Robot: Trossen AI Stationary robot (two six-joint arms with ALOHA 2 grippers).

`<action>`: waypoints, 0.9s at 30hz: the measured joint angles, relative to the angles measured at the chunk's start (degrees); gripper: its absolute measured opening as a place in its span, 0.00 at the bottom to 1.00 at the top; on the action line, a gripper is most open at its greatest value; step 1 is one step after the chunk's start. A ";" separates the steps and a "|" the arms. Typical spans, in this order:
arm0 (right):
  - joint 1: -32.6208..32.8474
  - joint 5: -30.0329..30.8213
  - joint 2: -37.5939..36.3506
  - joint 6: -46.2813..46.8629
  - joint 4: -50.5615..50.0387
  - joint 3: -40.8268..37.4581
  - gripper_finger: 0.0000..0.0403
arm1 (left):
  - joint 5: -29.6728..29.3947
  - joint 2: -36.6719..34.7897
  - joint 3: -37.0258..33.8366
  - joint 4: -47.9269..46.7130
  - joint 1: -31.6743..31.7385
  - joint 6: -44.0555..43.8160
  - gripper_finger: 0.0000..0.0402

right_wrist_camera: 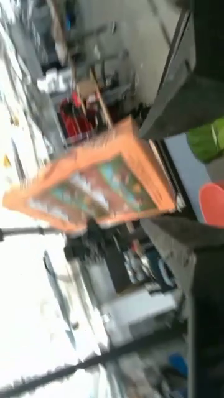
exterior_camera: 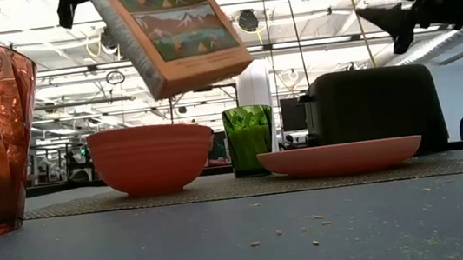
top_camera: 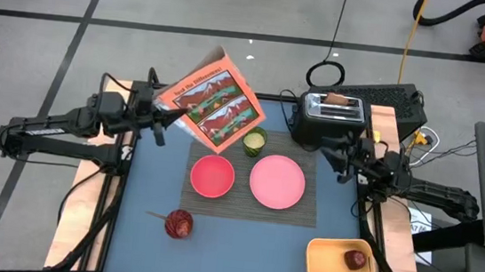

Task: Arrange a breakfast setting
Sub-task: Pour the cereal into the red bowl

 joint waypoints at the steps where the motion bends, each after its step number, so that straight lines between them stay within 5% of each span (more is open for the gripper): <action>1: 0.00 1.41 0.09 0.65 -0.05 0.00 0.60 | 0.25 -0.02 0.00 0.29 0.00 -0.05 0.01; 10: 0.02 2.37 0.38 4.31 0.00 0.00 0.82 | 1.54 1.32 0.00 3.98 0.00 -2.86 0.01; 17: 0.43 -0.62 3.12 6.44 1.77 0.00 0.83 | 4.55 7.05 0.00 11.96 0.00 -3.68 0.01; 27: 3.47 -2.21 14.34 4.12 17.88 0.07 0.81 | 11.03 16.03 0.00 29.57 -0.33 -6.22 0.01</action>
